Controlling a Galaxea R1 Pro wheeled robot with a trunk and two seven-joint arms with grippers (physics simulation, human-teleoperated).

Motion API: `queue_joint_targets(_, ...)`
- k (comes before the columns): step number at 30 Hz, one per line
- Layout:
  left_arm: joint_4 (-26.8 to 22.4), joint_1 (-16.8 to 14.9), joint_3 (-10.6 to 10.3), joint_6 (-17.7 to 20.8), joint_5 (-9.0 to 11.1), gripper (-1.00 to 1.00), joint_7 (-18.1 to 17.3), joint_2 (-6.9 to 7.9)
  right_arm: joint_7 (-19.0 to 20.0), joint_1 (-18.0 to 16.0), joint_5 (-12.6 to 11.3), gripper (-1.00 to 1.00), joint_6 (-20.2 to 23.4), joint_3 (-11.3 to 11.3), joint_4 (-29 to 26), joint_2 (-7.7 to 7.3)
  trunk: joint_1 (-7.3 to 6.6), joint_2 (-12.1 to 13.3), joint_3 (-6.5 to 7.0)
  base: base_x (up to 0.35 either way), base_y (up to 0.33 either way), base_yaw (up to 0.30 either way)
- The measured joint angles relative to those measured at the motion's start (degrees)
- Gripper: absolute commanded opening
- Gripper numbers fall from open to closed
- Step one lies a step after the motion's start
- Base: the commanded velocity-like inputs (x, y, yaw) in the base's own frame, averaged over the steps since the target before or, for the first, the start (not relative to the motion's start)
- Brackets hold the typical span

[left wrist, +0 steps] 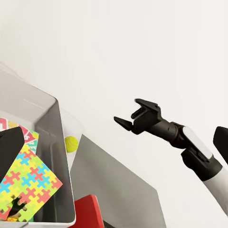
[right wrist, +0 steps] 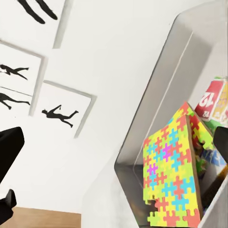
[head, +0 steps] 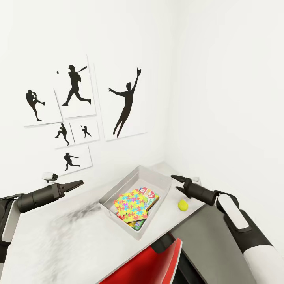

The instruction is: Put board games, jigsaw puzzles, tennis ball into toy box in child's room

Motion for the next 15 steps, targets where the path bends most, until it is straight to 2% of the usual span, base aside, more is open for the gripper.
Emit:
queue_joint_targets(4, 0.00, 0.00, 0.04, 0.00, 0.00, 1.00, -0.01, 0.03, -0.79, 1.56, 0.22, 1.00, -2.46, -1.71, -1.51, -0.15, 0.00, 0.00, 0.00, 0.000, 0.000, 0.000)
queue_joint_targets(6, 0.00, 0.03, 0.07, 0.00, 0.00, 1.00, -0.02, 0.06, -4.28, 1.98, 0.71, 1.00, -3.05, -2.09, -2.19, 0.02, 0.00, 0.00, 0.00, 0.000, 0.000, 0.000)
queue_joint_targets(10, 0.00, 0.01, 0.14, 0.03, 0.00, 1.00, -0.03, 0.06, -17.19, 2.11, 2.57, 1.00, -3.18, -2.54, -2.29, 0.34, 0.00, 0.01, 0.00, 0.000, 0.000, 0.000)
queue_joint_targets(11, 0.00, 0.03, 0.15, 0.05, -0.01, 1.00, -0.04, 0.07, -21.26, 1.98, 2.71, 1.00, -3.11, -2.57, -2.23, 0.50, 0.00, 0.01, 0.00, 0.000, 0.000, 0.000)
queue_joint_targets(12, 0.00, 0.02, 0.16, 0.06, 0.00, 1.00, -0.06, 0.07, -23.36, 1.88, 2.73, 1.00, -3.08, -2.57, -2.18, 0.56, 0.00, 0.00, 0.00, 0.000, 0.000, 0.000)
queue_joint_targets(15, 0.01, -0.01, 0.17, 0.07, 0.00, 1.00, -0.14, 0.07, -33.38, 0.43, 2.83, 1.00, -2.87, -2.59, -1.94, 0.80, 0.00, 0.00, 0.01, 0.000, 0.000, 0.000)
